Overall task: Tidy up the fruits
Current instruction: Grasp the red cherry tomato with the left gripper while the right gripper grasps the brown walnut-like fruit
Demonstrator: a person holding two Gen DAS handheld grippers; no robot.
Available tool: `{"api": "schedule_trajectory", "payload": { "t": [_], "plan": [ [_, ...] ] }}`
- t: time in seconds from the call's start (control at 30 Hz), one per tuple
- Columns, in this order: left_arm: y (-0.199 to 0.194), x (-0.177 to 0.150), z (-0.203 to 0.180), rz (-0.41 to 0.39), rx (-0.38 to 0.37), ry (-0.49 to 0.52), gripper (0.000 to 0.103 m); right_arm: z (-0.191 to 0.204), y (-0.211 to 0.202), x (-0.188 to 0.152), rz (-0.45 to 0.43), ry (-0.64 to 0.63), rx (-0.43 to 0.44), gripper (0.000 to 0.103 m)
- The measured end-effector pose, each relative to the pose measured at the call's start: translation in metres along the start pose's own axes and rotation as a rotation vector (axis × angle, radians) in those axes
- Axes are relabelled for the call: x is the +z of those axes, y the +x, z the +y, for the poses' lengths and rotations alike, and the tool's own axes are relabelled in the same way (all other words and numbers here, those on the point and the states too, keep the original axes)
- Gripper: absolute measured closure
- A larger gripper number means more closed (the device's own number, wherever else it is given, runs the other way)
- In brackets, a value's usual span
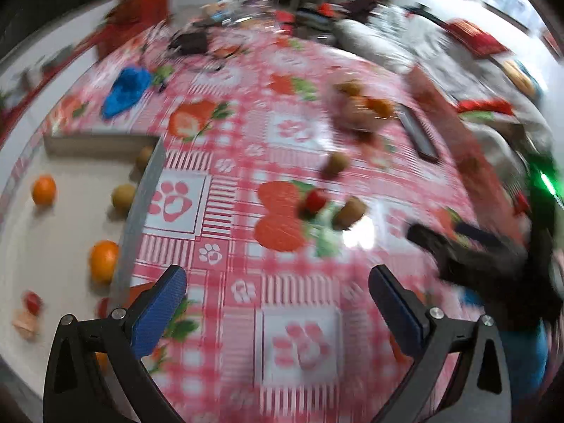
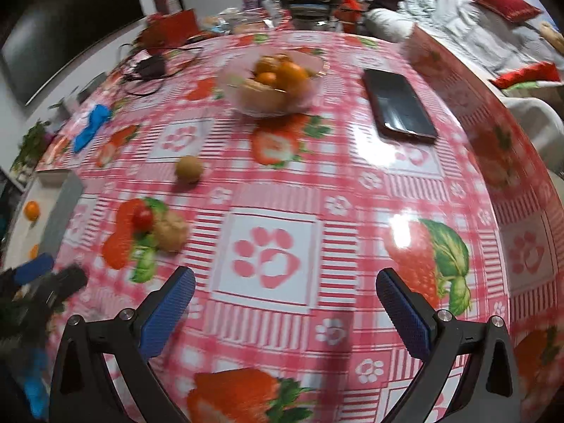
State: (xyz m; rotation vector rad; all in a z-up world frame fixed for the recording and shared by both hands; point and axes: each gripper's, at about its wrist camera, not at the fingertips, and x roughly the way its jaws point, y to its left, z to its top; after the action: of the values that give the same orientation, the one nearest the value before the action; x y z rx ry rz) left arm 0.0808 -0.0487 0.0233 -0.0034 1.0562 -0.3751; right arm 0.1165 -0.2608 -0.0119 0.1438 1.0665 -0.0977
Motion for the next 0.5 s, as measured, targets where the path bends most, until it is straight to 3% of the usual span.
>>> {"api": "schedule_trajectory", "payload": {
  "t": [0.13,0.27,0.37,0.5],
  "plan": [
    [-0.067,0.02,-0.002,-0.077,-0.017,0.113,0.0,0.014,-0.033,0.03,-0.021,-0.022,0.097,0.0],
    [-0.12,0.057,0.013,-0.11,-0.022,0.12,0.0,0.031,-0.059,0.058,-0.038,-0.06,0.152,0.0],
    [-0.141,0.072,0.025,-0.139,0.025,0.12,0.0,0.049,-0.04,0.056,0.017,-0.114,0.135,0.0],
    [-0.126,0.071,0.036,-0.12,0.091,0.115,0.0,0.058,0.014,0.028,0.086,-0.129,0.066,0.0]
  ]
}}
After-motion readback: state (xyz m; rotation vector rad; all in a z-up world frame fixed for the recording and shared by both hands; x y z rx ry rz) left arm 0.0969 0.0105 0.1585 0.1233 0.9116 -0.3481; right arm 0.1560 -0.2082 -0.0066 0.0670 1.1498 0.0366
